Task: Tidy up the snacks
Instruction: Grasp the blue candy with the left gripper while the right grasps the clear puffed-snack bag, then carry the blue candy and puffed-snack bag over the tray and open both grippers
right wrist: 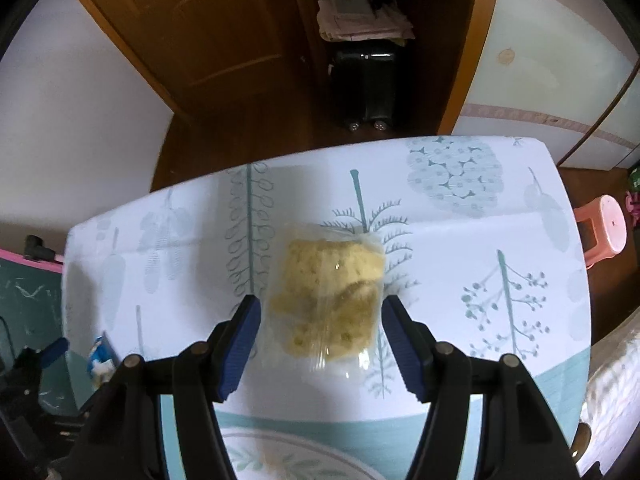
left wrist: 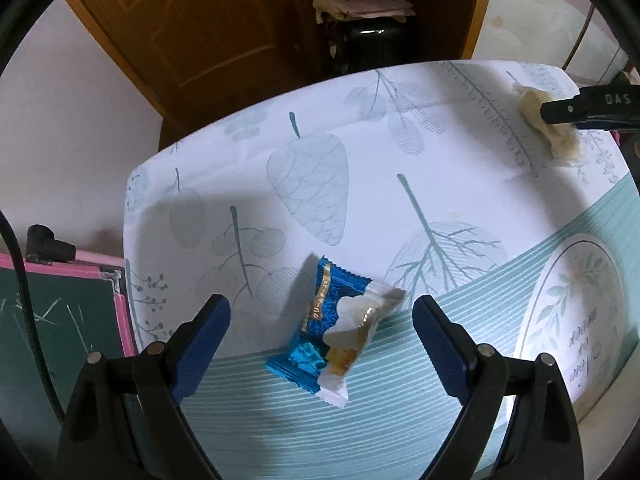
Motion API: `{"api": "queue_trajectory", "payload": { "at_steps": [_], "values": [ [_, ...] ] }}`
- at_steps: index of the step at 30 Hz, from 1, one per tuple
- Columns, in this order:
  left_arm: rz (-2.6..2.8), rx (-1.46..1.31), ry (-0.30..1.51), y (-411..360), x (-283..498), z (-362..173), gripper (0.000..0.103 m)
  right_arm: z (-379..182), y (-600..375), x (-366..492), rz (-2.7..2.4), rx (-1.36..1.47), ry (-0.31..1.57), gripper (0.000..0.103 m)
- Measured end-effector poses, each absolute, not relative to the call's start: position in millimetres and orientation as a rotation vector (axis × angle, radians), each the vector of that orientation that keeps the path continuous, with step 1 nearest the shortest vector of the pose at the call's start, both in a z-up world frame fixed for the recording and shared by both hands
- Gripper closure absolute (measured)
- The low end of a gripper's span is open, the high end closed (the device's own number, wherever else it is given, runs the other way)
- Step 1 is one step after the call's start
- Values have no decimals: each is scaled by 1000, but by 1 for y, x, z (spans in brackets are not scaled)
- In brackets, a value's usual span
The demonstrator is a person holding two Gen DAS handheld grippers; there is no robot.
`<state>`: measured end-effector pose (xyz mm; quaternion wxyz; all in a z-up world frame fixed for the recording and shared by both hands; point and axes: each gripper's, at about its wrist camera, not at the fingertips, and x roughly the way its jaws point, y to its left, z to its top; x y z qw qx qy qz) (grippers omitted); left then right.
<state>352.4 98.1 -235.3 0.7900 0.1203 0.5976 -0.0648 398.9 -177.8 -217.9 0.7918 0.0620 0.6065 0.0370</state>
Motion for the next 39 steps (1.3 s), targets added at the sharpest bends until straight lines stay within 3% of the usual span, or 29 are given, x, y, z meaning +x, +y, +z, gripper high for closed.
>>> {"api": "queue_trajectory", "payload": {
  "at_steps": [3, 8, 11, 12, 15, 18, 24, 39],
  "values": [
    [-130, 267, 1300, 98, 352, -242, 12, -225, -170, 400, 64, 93, 1301, 38],
    [-134, 246, 1317, 98, 354, -251, 28, -234, -167, 399, 45, 50, 1323, 38],
    [-165, 162, 1338, 103, 355, -250, 49, -237, -171, 396, 46, 48, 1326, 38],
    [-175, 136, 1343, 104, 355, -250, 62, -238, -171, 394, 48, 34, 1322, 38],
    [-138, 130, 1334, 105, 353, -247, 76, -237, -166, 388, 55, -18, 1315, 53],
    [-92, 144, 1328, 106, 349, -245, 79, -233, -164, 378, 52, -29, 1327, 59],
    [-53, 111, 1302, 111, 334, -215, 79, -208, -168, 345, 80, -29, 1314, 60],
    [-82, 43, 1032, 83, 216, -26, 80, -55, -199, 213, 181, 39, 1072, 60]
  ]
}}
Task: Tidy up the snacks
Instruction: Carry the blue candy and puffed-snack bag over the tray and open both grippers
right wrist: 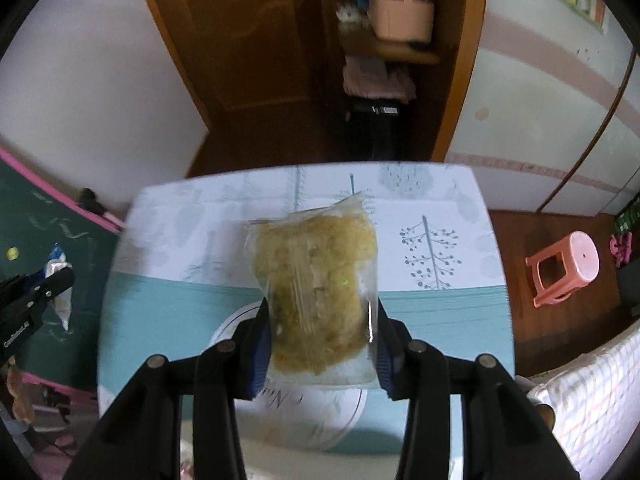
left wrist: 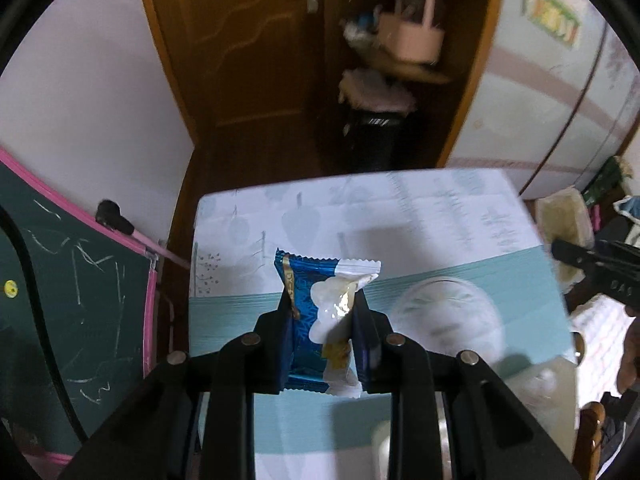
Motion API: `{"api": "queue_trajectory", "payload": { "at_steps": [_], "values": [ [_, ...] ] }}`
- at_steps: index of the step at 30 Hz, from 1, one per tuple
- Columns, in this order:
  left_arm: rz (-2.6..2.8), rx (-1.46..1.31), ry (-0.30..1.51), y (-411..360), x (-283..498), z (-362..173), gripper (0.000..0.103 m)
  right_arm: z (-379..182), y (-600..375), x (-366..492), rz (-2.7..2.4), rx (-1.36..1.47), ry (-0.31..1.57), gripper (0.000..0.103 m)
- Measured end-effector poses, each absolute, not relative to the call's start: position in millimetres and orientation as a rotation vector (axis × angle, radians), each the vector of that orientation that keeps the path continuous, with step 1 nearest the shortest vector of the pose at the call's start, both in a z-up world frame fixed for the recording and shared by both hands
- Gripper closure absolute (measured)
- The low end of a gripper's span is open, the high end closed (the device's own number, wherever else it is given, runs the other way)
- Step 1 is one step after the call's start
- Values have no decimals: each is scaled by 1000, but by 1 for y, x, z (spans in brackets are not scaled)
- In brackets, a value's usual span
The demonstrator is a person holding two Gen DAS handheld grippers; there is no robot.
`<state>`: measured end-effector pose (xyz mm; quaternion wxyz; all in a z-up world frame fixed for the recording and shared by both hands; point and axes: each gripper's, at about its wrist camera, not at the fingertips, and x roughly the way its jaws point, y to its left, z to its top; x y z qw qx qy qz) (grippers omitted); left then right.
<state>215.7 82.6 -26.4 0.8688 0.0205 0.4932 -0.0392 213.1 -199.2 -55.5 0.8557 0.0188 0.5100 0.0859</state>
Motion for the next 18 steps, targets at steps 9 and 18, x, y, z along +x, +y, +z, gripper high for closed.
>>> {"api": "queue_trajectory", "payload": {
  "at_steps": [9, 18],
  "values": [
    [-200, 36, 908, 34, 109, 44, 80, 7, -202, 109, 282, 31, 935, 60],
    [-279, 62, 866, 1, 47, 62, 80, 19, -213, 40, 309, 53, 894, 60]
  ]
}}
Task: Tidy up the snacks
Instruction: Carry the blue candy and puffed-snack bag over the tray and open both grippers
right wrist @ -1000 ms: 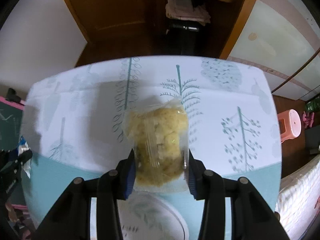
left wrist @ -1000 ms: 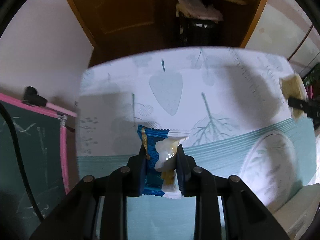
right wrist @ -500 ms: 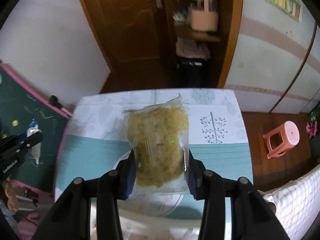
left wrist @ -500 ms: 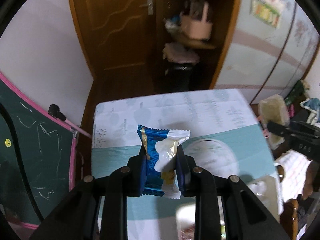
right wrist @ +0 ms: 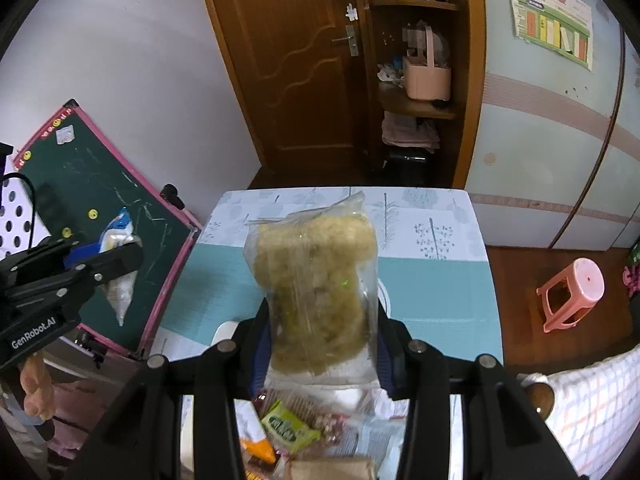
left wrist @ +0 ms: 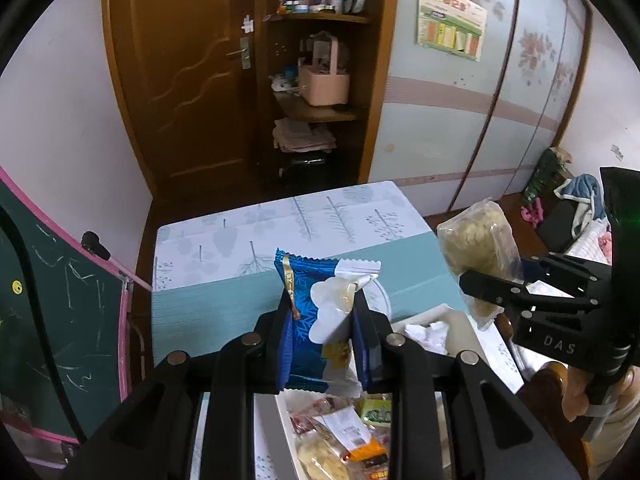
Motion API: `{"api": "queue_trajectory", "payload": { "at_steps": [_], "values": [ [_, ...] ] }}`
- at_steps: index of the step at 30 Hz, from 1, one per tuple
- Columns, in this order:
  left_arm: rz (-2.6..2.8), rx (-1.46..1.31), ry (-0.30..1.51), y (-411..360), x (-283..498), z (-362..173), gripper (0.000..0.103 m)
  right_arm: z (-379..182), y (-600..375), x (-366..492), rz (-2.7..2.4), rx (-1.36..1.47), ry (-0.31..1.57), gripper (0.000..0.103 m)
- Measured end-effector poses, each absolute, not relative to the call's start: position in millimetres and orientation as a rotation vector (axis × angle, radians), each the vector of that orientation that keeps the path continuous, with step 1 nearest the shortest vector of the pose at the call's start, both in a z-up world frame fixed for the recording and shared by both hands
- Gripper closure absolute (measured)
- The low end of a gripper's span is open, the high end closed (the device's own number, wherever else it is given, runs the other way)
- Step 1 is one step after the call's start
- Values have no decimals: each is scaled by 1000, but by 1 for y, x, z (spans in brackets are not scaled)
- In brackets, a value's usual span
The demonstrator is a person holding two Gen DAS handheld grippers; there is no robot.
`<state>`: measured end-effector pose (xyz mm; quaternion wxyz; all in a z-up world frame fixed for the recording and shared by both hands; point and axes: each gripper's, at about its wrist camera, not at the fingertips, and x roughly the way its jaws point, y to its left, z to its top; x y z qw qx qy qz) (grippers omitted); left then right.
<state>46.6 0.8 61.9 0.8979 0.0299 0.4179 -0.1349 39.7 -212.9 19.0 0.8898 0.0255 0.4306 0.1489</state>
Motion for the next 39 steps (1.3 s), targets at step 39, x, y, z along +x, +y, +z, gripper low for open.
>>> {"api": "queue_trajectory", "payload": {
  "at_steps": [39],
  "values": [
    [-335, 20, 1018, -46, -35, -75, 76, -76, -228, -47, 214, 125, 993, 58]
  ]
}}
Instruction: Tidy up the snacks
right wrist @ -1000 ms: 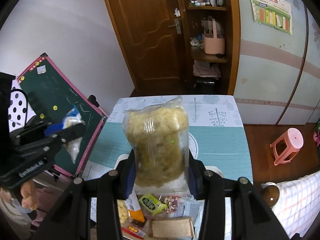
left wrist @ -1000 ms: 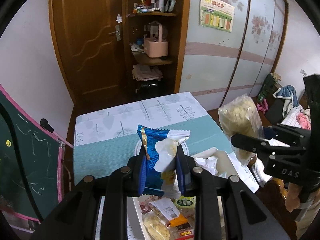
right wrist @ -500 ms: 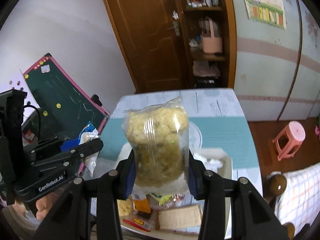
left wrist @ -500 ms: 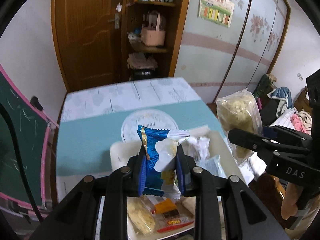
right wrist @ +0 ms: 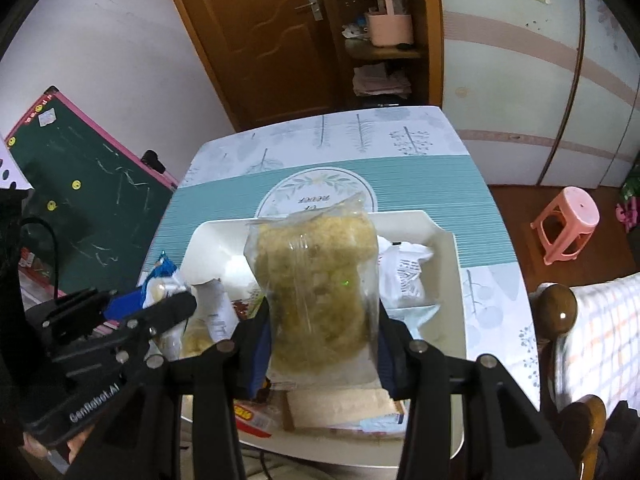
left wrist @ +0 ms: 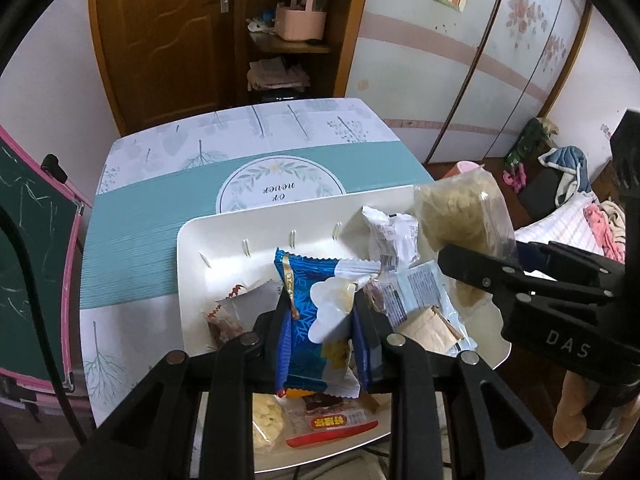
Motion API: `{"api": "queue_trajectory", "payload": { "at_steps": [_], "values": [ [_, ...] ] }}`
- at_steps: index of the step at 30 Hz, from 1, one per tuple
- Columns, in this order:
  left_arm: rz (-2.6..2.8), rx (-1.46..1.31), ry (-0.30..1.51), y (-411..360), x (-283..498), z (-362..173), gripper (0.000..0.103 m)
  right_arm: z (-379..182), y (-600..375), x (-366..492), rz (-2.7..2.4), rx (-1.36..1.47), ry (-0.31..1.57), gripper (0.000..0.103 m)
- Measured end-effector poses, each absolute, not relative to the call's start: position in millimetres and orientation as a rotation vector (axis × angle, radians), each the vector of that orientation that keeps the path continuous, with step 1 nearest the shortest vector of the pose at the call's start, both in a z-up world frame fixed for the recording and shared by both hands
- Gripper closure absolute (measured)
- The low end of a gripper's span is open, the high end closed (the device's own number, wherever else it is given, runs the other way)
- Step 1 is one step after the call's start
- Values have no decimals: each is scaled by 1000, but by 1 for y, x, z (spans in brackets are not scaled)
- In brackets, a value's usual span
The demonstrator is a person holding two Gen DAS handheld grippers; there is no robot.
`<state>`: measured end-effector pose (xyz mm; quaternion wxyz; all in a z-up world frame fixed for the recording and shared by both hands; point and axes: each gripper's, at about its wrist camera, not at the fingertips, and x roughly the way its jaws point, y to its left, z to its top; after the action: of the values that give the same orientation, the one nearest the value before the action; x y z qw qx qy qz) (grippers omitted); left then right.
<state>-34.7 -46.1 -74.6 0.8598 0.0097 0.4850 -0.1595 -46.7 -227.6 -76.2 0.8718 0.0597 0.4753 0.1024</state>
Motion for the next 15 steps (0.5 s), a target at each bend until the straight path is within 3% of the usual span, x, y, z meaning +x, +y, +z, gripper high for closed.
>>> {"api": "queue_trajectory", "payload": {
  "at_steps": [2, 4, 6, 7, 10, 15],
  "values": [
    [-327, 26, 1015, -48, -34, -73, 61, -75, -228, -48, 218, 121, 989, 54],
    [-303, 26, 997, -48, -36, -70, 30, -73, -228, -50, 212, 111, 970, 51],
    [-273, 9, 968, -43, -35, -64, 14, -70, -230, -52, 176, 88, 939, 49],
    [-266, -3, 963, -40, -35, -62, 10, -69, -231, -52, 172, 88, 932, 47],
    [-258, -33, 973, -35, -34, -60, 9, -68, -234, -53, 179, 116, 930, 40],
    [-227, -19, 975, -34, -36, -59, 9, -68, -232, -57, 157, 98, 923, 40]
  ]
}}
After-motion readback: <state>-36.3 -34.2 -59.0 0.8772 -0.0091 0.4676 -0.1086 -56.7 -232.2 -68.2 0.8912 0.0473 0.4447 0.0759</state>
